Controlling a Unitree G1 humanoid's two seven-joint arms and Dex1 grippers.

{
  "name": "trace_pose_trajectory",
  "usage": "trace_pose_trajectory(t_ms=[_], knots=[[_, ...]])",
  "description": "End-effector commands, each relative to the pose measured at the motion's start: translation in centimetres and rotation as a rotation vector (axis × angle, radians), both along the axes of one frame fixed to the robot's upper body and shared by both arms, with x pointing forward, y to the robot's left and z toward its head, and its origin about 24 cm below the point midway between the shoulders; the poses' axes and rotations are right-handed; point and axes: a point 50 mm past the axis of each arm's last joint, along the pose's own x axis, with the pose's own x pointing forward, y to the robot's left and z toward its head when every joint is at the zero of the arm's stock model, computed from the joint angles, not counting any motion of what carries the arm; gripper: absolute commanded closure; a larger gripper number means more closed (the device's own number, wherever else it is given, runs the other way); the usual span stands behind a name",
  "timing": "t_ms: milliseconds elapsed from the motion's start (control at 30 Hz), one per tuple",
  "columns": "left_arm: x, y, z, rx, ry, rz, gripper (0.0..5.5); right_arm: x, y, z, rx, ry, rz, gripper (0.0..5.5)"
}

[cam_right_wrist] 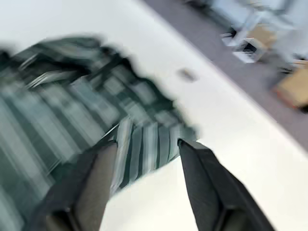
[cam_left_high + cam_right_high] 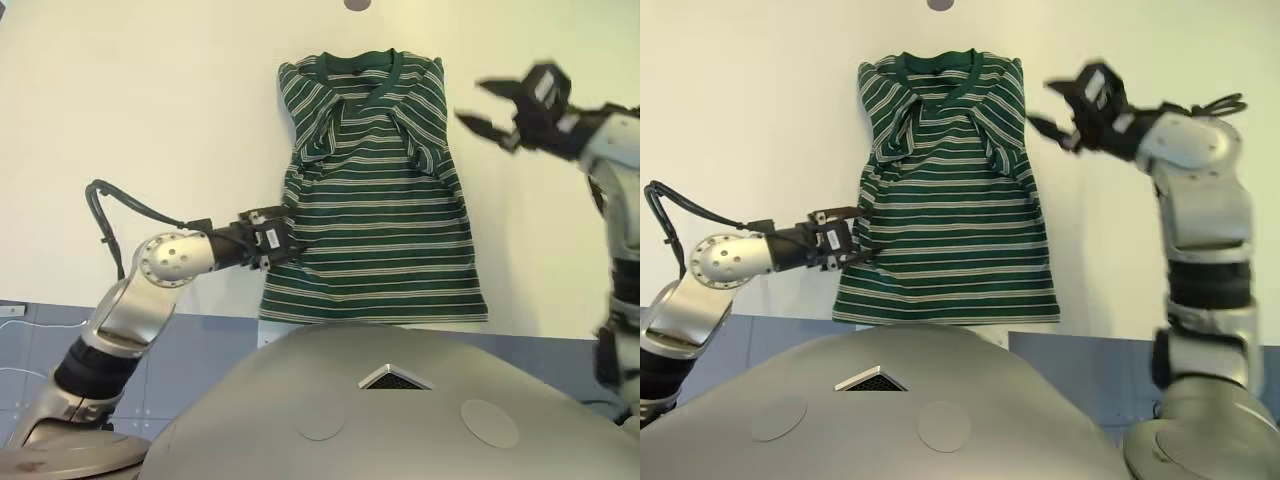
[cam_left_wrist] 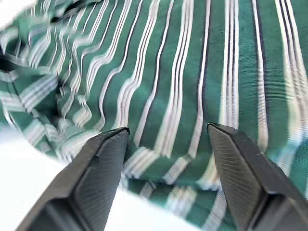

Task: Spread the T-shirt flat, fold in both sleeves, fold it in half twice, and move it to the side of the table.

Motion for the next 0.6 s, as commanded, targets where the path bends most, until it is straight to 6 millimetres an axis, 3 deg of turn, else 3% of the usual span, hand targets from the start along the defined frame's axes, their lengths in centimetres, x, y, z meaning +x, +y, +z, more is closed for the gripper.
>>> trace_pose_trajectory(t_ms=[33, 133, 200, 300, 400, 600], knots=[[-0.5, 1.8, 6.2, -0.131, -0.09, -0.001, 1.93, -6.1, -3.1, -0.1, -0.228, 0.156, 0.527, 2.38], [-1.6, 6.5, 4.2, 0.273, -0.143, -0.174, 1.93, -8.3, -5.3, -1.6, -0.363, 0.089, 0.754, 2.34], [-2.6, 8.4, 2.7, 0.393, -0.182, -0.374, 1.93, -9.4, -5.8, -2.9, -0.385, 0.032, 0.841, 2.34], [-2.4, 7.8, 1.2, 0.393, -0.321, -0.582, 1.93, -11.7, -5.6, -5.4, -0.366, 0.012, 0.953, 2.34], [-2.9, 7.5, -0.3, 0.357, -0.316, -0.667, 2.44, -13.4, -4.8, -6.6, -0.3, 0.008, 0.971, 2.91], [-3.8, 6.4, -1.6, 0.245, -0.311, -0.745, 3.67, -13.9, -3.5, -7.4, -0.224, -0.015, 0.951, 4.24]])
